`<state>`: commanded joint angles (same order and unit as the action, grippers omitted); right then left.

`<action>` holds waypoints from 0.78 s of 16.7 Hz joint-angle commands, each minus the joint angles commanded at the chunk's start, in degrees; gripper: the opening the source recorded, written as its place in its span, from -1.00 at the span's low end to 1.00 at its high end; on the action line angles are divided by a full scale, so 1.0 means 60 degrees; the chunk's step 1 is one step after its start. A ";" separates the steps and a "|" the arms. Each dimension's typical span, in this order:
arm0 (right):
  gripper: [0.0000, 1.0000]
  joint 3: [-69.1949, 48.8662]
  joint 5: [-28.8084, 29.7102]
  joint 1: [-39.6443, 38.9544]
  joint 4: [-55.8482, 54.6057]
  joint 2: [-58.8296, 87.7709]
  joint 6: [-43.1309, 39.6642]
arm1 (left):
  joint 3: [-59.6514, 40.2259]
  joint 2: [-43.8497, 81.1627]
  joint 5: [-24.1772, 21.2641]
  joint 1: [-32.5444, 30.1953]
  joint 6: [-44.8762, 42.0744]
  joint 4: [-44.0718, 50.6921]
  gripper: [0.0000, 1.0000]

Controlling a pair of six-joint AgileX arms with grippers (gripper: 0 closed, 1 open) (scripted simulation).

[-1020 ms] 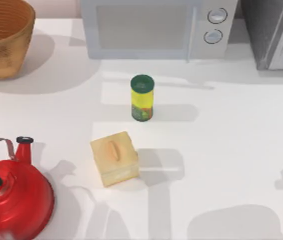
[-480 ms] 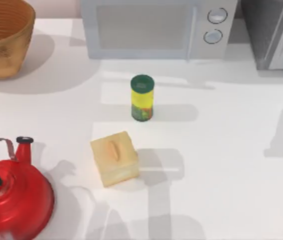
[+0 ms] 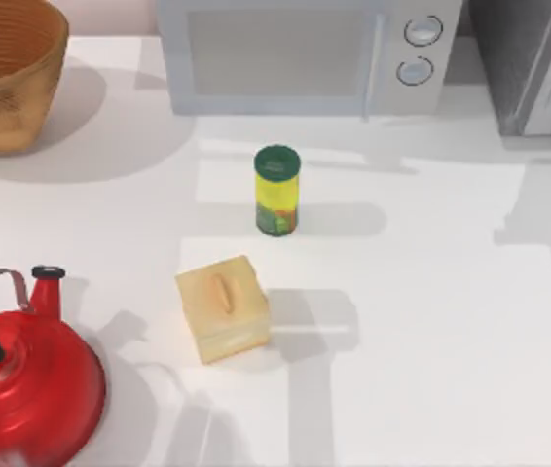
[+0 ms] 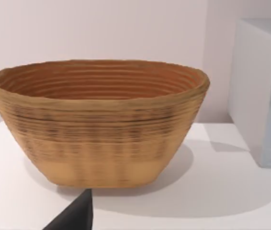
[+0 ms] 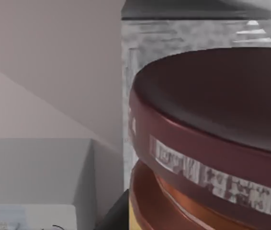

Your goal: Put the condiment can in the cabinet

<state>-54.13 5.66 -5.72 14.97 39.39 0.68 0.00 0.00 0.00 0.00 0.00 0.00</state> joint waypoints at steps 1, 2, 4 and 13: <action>-1.00 -0.0511 0.0121 0.0011 0.0154 0.0385 -0.0008 | 0.0000 0.0000 0.0000 0.0000 0.0000 0.0000 1.00; -1.00 -0.1021 0.0230 0.0010 0.0307 0.0769 -0.0014 | 0.0000 0.0000 0.0000 0.0000 0.0000 0.0000 1.00; -1.00 -0.2048 0.0393 -0.0045 0.0610 0.1534 -0.0019 | 0.0000 0.0000 0.0000 0.0000 0.0000 0.0000 1.00; -1.00 -0.7030 0.0842 -0.0619 0.1956 0.5042 0.0046 | 0.0000 0.0000 0.0000 0.0000 0.0000 0.0000 1.00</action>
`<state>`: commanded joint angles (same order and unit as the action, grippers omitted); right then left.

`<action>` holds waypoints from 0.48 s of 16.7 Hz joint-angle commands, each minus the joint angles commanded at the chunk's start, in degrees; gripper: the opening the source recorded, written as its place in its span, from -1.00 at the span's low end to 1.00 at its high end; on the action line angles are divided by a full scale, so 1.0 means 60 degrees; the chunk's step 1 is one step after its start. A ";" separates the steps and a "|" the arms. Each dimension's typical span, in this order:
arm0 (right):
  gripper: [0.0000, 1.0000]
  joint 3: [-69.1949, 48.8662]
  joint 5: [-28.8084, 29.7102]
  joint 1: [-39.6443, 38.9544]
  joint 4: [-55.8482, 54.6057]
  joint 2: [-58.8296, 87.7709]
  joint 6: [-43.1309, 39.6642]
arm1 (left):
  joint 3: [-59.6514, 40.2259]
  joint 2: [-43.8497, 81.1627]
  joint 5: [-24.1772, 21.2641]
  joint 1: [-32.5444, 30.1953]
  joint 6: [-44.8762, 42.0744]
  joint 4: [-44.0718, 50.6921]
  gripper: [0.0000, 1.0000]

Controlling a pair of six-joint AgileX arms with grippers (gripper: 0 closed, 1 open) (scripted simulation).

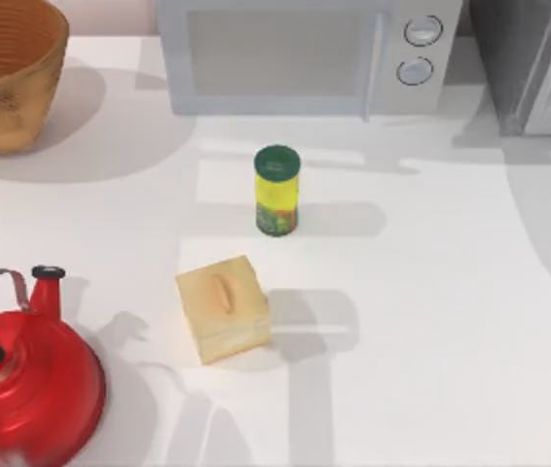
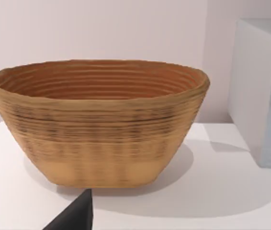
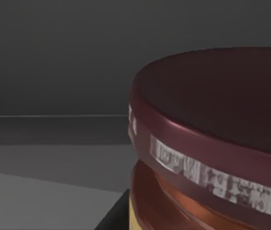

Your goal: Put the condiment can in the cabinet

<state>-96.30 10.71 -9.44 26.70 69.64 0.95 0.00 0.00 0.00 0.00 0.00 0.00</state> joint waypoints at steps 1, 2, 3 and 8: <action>-1.00 -0.0500 0.0061 -0.0048 0.0144 0.0361 0.0008 | 0.0000 0.0000 0.0000 0.0000 0.0000 0.0000 1.00; -1.00 -0.0920 0.0110 -0.0091 0.0264 0.0674 0.0014 | 0.0000 0.0000 0.0000 0.0000 0.0000 0.0000 1.00; -1.00 -0.1258 0.0140 -0.0134 0.0358 0.0926 0.0018 | 0.0000 0.0000 0.0000 0.0000 0.0000 0.0000 1.00; -1.00 -0.1754 0.0136 -0.0256 0.0485 0.1305 0.0022 | 0.0000 0.0000 0.0000 0.0000 0.0000 0.0000 1.00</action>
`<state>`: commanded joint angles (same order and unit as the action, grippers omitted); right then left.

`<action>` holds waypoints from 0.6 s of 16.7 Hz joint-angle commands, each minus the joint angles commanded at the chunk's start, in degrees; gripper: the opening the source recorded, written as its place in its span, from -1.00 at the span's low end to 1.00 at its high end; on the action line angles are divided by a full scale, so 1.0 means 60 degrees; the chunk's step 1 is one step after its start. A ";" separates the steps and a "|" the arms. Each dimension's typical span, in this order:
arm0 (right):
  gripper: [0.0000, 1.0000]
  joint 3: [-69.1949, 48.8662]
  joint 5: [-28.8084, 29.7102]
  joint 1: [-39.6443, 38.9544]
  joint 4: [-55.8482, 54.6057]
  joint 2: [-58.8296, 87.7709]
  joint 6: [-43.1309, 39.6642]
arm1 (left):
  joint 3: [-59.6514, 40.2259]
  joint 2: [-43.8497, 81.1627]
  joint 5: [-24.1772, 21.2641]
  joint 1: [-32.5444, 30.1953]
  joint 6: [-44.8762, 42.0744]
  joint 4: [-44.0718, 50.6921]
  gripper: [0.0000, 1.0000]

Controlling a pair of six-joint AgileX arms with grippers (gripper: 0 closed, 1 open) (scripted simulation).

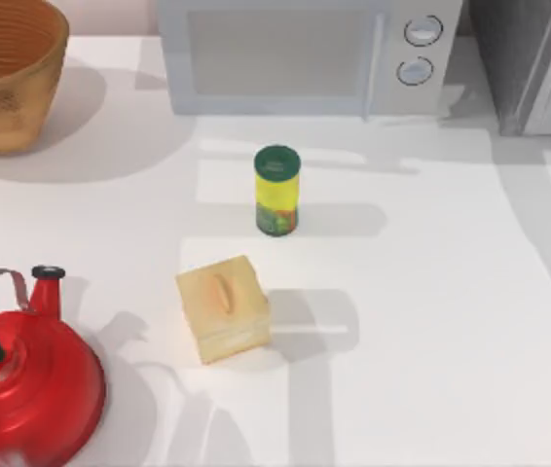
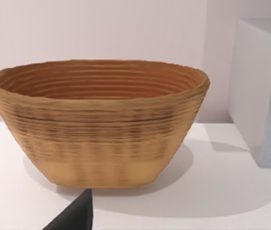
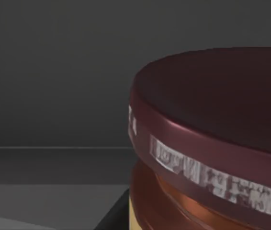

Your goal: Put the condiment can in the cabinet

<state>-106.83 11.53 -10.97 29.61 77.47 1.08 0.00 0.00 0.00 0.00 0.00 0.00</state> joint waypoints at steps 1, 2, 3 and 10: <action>-1.00 0.0000 0.0000 0.0000 0.0000 0.0000 0.0000 | 0.0000 0.0000 0.0000 0.0000 0.0000 0.0000 1.00; -1.00 0.0000 0.0000 0.0000 0.0000 0.0000 0.0000 | 0.0000 0.0000 0.0000 0.0000 0.0000 0.0000 1.00; -1.00 0.0041 -0.0007 0.0039 -0.0011 -0.0024 0.0018 | 0.0000 0.0000 0.0000 0.0000 0.0000 0.0000 1.00; -1.00 -0.1201 -0.0277 0.0163 -0.0273 0.1252 0.0267 | 0.0000 0.0000 0.0000 0.0000 0.0000 0.0000 1.00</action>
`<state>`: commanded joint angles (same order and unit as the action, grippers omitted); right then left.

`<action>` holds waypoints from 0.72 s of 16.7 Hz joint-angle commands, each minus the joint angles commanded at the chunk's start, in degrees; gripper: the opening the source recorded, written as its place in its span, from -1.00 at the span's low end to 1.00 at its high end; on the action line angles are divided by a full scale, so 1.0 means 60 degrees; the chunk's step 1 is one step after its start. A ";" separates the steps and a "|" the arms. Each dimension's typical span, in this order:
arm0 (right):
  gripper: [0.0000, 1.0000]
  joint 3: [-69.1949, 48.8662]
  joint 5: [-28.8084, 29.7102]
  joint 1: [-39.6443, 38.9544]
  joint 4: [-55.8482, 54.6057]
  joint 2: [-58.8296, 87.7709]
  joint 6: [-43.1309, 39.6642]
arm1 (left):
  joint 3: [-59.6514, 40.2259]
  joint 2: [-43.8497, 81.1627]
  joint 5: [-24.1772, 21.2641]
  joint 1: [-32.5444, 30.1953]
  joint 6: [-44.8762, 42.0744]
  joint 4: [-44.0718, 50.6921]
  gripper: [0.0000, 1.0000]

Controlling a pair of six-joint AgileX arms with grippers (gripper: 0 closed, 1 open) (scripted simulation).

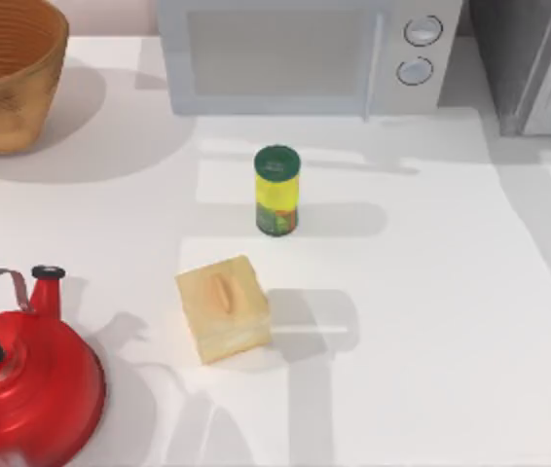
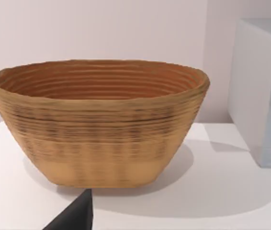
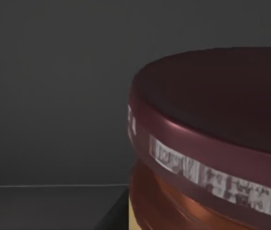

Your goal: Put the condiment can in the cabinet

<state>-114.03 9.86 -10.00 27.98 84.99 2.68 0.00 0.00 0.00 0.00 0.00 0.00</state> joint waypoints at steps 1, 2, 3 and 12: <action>-1.00 -0.0265 0.0015 0.0112 -0.0023 0.0348 0.0025 | 0.0000 0.0000 0.0000 0.0000 0.0000 0.0000 1.00; -1.00 -0.0529 0.0031 0.0201 -0.0029 0.0663 0.0040 | 0.0000 0.0000 0.0000 0.0000 0.0000 0.0000 1.00; -1.00 -0.0774 0.0036 0.0264 -0.0034 0.0942 0.0046 | 0.0000 0.0000 0.0000 0.0000 0.0000 0.0000 1.00; -1.00 -0.2786 -0.0422 0.0653 -0.0461 0.3460 -0.0219 | 0.0000 0.0000 0.0000 0.0000 0.0000 0.0000 1.00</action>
<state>-130.75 7.33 -6.08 25.21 105.74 1.37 0.00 0.00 0.00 0.00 0.00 0.00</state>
